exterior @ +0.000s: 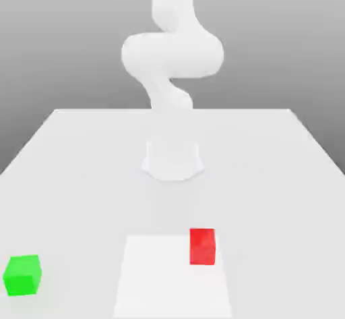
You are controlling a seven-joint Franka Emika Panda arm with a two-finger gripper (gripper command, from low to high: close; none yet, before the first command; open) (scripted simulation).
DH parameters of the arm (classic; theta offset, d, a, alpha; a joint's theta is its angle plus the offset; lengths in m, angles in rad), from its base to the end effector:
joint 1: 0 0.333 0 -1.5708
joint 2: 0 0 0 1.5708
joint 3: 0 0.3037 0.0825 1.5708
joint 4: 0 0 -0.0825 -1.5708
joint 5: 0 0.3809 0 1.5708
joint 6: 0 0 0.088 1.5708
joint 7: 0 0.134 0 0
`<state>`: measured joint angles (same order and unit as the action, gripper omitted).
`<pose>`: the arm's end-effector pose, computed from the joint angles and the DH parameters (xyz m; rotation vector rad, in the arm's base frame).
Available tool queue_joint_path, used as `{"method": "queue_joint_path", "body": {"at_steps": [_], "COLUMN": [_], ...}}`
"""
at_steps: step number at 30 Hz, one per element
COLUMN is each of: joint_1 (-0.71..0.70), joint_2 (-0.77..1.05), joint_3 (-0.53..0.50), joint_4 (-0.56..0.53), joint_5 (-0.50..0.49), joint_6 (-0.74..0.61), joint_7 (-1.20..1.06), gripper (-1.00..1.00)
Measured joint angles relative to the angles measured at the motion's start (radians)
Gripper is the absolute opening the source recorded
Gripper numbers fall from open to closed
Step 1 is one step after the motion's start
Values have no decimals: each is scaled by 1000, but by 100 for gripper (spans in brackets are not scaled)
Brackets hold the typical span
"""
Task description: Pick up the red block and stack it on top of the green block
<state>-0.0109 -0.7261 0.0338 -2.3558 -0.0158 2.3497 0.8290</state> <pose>0.3996 0.0119 0.6319 -2.5077 1.0592 -0.9555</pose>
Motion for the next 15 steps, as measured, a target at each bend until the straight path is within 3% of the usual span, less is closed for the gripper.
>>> {"method": "queue_joint_path", "body": {"at_steps": [15], "joint_1": [-15], "joint_2": [554], "joint_3": [119], "joint_4": [-386], "joint_5": [-40], "joint_6": [358], "joint_7": [157], "gripper": [0]}}
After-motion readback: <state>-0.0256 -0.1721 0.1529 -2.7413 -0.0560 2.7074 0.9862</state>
